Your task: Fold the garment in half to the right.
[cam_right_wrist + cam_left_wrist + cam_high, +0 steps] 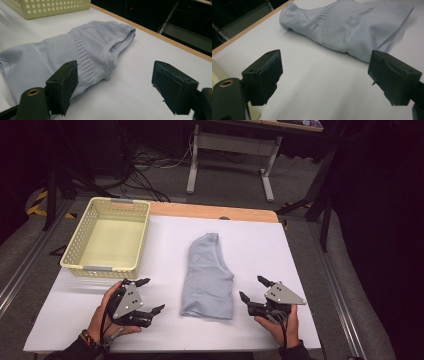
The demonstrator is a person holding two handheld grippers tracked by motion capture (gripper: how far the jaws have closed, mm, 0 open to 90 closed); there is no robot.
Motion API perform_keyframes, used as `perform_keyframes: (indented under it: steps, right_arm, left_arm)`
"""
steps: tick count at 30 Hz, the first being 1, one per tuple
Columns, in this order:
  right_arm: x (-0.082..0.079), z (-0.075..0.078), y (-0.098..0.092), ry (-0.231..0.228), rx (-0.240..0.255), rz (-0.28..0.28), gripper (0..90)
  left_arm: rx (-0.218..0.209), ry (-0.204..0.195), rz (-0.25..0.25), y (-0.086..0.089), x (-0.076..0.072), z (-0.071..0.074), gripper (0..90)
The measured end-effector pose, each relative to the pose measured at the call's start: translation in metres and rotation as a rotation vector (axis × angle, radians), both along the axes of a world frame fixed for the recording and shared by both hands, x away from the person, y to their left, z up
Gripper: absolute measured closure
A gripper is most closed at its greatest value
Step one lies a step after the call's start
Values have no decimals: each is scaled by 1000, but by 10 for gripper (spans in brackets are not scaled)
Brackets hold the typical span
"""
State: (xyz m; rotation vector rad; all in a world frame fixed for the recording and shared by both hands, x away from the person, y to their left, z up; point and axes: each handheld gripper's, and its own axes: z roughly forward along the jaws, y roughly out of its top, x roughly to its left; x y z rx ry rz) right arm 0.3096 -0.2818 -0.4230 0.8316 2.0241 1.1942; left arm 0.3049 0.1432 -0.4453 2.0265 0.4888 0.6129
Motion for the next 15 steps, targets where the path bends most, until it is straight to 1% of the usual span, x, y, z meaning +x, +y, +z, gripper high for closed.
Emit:
perform_keyframes:
  steps: [1,6,8,11,15]
  right_arm:
    - [0,-1,0,1,3,-4,190]
    - [-1,-5,-3,15,11,-14,160]
    - [-1,-5,-3,14,11,-16,158]
    - [0,-6,-3,13,11,-13,158]
    - [1,-8,-1,18,6,0,153]
  left_arm:
    - [-2,7,7,3,-2,-1,118]
    - [10,11,38,12,-6,-3,111]
    - [5,24,46,14,-7,-4,111]
    - [4,31,56,18,-9,-5,111]
    - [11,30,65,20,-11,-5,111]
